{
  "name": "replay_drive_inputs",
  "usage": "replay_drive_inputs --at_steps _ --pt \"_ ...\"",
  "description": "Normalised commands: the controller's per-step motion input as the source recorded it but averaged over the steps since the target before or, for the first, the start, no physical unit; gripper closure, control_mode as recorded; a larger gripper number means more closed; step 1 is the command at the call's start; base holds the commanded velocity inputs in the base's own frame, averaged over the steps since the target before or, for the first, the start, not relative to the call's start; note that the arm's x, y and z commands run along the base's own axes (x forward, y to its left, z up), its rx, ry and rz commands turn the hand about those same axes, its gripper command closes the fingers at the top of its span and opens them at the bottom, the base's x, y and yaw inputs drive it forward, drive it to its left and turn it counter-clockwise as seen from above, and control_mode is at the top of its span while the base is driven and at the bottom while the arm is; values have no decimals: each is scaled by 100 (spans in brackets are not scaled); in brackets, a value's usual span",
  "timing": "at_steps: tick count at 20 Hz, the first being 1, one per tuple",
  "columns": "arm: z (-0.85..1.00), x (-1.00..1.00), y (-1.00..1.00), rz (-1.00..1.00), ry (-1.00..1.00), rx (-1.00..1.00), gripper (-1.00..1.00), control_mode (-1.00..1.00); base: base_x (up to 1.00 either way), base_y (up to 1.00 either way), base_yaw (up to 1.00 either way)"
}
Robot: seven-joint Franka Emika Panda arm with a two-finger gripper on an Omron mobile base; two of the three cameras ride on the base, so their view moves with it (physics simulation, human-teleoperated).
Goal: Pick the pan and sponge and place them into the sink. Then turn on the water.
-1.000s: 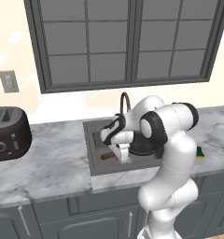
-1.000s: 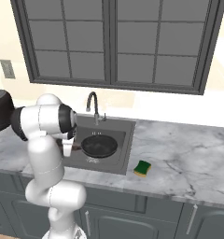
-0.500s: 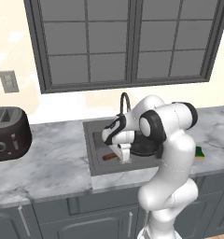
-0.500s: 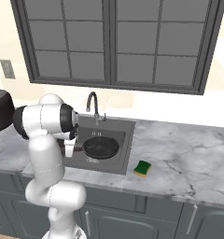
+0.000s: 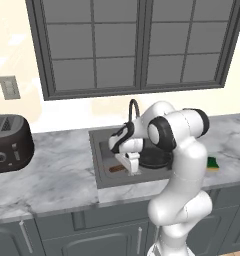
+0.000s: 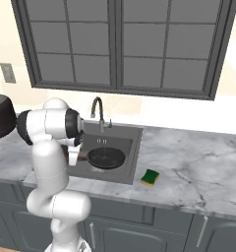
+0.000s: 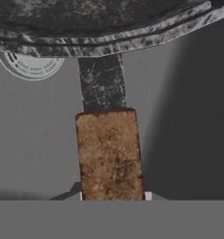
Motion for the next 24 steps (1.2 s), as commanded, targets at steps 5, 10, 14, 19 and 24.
replay_drive_inputs --at_steps 5,10,14,19,24 --pt "-34 7 16 1 -3 11 100 -100 0 0 0" --pt "-34 7 24 0 -9 6 100 -100 0 0 0" --pt "-45 12 29 0 -11 -3 100 -100 0 0 0" --pt "-45 17 16 0 -11 -5 100 -100 0 0 0" --pt "-45 13 11 0 -7 -4 100 -100 0 0 0"
